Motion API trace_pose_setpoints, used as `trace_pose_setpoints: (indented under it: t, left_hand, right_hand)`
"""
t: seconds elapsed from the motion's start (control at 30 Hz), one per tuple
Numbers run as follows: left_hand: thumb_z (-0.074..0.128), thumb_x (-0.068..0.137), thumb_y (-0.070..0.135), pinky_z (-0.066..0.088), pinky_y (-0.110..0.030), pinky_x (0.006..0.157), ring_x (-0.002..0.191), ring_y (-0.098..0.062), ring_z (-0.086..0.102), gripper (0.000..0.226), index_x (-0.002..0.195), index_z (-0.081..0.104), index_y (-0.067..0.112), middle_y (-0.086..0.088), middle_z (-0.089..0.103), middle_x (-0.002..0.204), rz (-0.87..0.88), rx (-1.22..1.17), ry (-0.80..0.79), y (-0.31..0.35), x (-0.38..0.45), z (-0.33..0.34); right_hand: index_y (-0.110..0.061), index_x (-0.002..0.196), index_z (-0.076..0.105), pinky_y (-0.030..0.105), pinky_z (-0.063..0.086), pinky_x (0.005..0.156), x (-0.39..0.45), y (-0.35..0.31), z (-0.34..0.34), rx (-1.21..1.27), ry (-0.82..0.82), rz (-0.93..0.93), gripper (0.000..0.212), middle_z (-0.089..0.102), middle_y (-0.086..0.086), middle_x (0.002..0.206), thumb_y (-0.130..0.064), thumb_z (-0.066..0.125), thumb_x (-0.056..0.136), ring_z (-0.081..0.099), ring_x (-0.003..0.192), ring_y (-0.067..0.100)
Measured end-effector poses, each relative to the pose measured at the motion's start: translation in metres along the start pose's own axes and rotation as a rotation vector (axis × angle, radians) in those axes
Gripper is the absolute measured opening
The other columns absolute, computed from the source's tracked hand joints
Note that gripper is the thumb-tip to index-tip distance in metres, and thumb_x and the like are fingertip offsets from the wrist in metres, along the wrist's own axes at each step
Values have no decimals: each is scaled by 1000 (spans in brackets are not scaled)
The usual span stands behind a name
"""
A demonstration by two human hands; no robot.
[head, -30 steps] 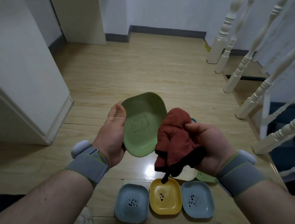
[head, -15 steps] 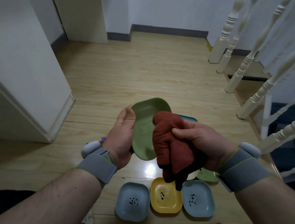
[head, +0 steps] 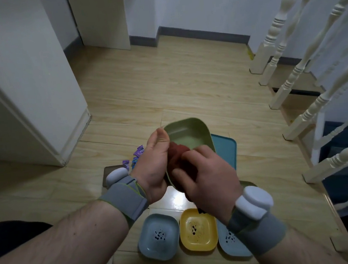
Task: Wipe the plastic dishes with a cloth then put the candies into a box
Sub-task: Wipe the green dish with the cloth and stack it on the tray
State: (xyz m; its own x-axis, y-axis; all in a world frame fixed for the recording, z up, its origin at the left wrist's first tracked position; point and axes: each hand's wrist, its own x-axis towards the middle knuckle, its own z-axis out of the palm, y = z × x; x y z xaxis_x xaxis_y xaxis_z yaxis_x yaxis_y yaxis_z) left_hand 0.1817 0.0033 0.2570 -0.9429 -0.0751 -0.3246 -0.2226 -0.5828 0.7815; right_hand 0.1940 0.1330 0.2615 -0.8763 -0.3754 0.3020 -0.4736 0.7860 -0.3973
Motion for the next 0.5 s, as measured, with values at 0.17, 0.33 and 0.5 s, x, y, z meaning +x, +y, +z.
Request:
trace_pose_setpoints:
  t: [0.17,0.33,0.5]
  left_hand:
    - [44,83,56,56,-47,89,111,-31,65,59,135,48,29,-12,67,122,78,35,-12,9,7,-3]
    - [39,93,51,58,-43,82,106,-27,68,47,134,49,29,-10,68,121,65,45,-32,12,6,-6]
    - [45,82,56,52,-52,92,109,-26,66,53,129,51,33,-5,68,122,-18,69,-98,-3,-1,1]
  right_hand:
    - [-41,139,18,36,52,78,0,3,-9,-90,-316,-27,86,41,-6,129,-37,65,67,51,105,23]
    - [-51,137,32,35,54,87,14,13,-20,419,-226,183,86,57,-6,113,-15,63,66,63,96,19]
    - [-33,146,37,27,36,107,22,13,-15,423,-169,247,80,44,-2,128,-18,64,72,45,118,12]
